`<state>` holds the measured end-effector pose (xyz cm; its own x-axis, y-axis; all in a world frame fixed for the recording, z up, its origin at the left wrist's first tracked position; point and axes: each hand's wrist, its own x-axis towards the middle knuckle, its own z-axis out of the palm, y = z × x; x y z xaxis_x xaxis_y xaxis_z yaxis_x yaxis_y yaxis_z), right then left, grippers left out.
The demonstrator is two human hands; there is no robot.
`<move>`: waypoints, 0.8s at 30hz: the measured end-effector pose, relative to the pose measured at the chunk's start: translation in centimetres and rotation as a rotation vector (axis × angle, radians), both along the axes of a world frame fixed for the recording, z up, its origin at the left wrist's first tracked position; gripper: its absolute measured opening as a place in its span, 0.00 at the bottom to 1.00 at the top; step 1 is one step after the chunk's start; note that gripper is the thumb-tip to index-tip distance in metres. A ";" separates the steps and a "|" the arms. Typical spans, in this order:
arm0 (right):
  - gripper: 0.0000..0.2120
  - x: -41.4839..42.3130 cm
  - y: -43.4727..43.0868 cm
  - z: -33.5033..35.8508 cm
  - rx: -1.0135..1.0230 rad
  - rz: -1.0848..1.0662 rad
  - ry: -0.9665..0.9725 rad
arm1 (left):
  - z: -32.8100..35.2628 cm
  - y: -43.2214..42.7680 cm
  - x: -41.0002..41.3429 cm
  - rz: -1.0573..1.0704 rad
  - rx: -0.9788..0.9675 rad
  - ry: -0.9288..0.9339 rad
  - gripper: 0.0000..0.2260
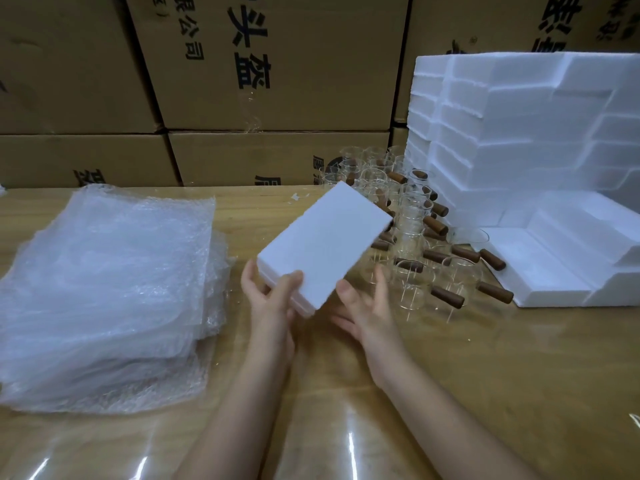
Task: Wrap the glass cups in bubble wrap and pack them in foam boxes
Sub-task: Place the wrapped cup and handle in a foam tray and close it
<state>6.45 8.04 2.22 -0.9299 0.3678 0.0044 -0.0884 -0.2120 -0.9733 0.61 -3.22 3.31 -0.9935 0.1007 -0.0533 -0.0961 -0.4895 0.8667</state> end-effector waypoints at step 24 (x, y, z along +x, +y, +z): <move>0.27 -4.0 0.1 1.6 0.121 0.235 -0.078 | 3.5 -2.8 -2.6 -0.065 -0.155 -0.282 0.20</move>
